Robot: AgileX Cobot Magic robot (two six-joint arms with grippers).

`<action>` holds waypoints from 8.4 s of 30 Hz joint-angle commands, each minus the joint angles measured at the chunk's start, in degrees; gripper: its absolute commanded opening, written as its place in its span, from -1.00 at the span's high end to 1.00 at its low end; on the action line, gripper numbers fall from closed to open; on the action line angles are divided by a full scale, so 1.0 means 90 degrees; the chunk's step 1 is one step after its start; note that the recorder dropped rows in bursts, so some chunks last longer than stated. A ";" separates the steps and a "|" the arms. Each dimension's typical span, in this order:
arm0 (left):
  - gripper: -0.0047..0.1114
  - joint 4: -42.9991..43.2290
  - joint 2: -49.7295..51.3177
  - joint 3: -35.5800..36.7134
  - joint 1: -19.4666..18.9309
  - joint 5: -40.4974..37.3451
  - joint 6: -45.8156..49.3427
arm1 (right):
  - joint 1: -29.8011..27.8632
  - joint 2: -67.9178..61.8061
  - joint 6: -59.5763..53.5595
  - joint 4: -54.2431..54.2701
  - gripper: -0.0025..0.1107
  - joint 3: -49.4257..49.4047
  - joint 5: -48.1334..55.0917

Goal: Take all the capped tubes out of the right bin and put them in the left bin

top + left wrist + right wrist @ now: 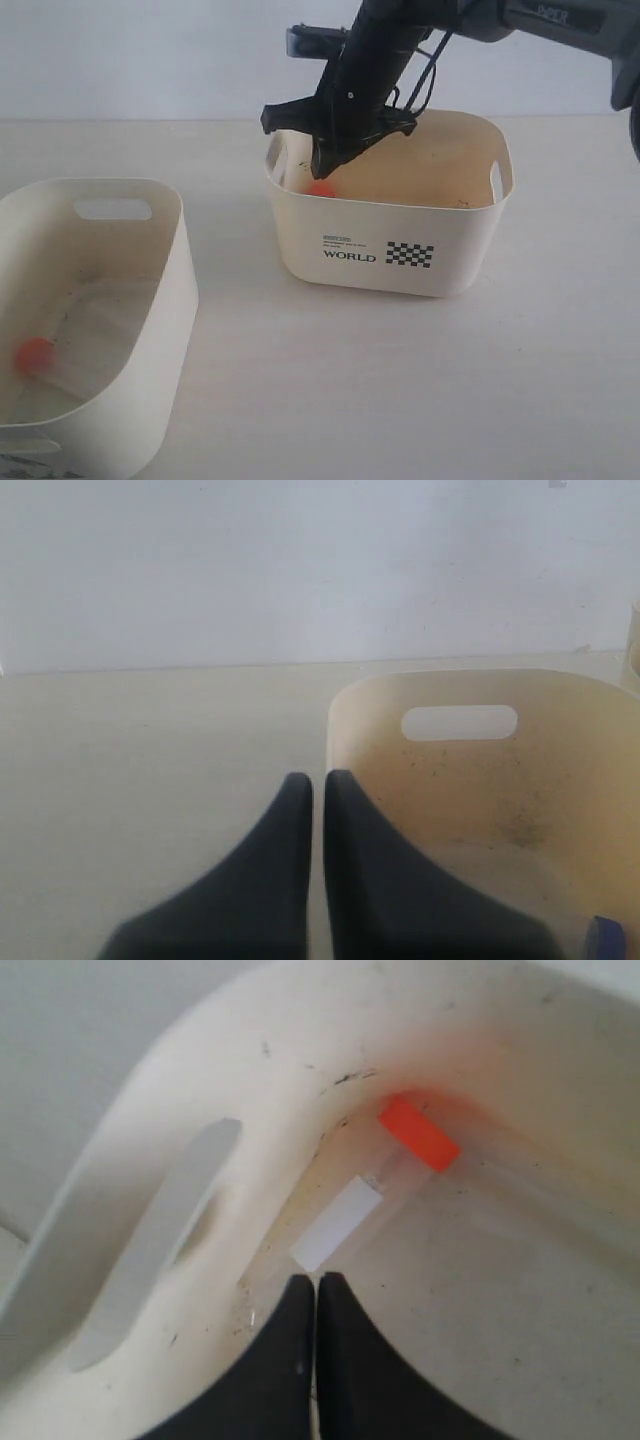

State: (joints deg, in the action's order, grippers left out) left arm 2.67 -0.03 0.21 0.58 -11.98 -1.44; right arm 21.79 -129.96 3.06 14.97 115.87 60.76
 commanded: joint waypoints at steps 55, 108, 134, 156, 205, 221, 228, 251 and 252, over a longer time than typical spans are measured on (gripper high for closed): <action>0.84 0.0014 0.0003 -0.0023 -0.0002 0.0001 -0.0061 | -0.0137 0.0612 0.1823 -0.0926 0.96 -0.0161 0.0257; 0.84 0.0014 0.0003 -0.0023 -0.0002 -0.0024 -0.0061 | 0.0156 -0.0147 0.1670 0.1431 -0.42 -0.2329 -0.2878; 0.84 0.0014 0.0003 -0.0023 -0.0002 -0.0024 -0.0061 | 0.0152 0.0788 0.1824 0.0686 0.96 -0.2308 -0.2393; 0.84 0.0014 0.0003 -0.0023 -0.0002 -0.0024 -0.0061 | 0.1209 0.3376 -0.0778 0.1145 0.96 -0.2308 -0.1271; 0.84 0.0014 0.0003 -0.0023 -0.0002 -0.0166 -0.0061 | 0.0302 0.1512 0.2750 -0.2953 0.96 -0.0942 0.1023; 0.84 0.0169 0.0003 -0.0023 -0.0002 -0.0196 -0.0061 | 0.0302 0.0674 0.1608 -0.3428 0.96 -0.0942 0.1023; 0.84 0.0873 0.0003 -0.0023 -0.0002 -0.0196 -0.0061 | 0.0302 0.0413 0.0975 -0.3594 0.96 -0.0942 0.1023; 0.84 0.1162 0.0003 -0.0023 -0.0002 -0.0196 -0.0061 | 0.0302 0.0033 0.0903 -0.4198 -0.15 -0.0942 0.1023; 0.84 0.1162 0.0003 -0.0023 -0.0002 -0.0196 -0.0061 | 0.0302 0.0022 0.0951 -0.4198 -0.21 -0.0942 0.1023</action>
State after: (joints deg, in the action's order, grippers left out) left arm 12.91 -0.03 0.21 0.58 -13.43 -1.44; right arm 24.63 -129.71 10.87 -22.14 107.22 69.84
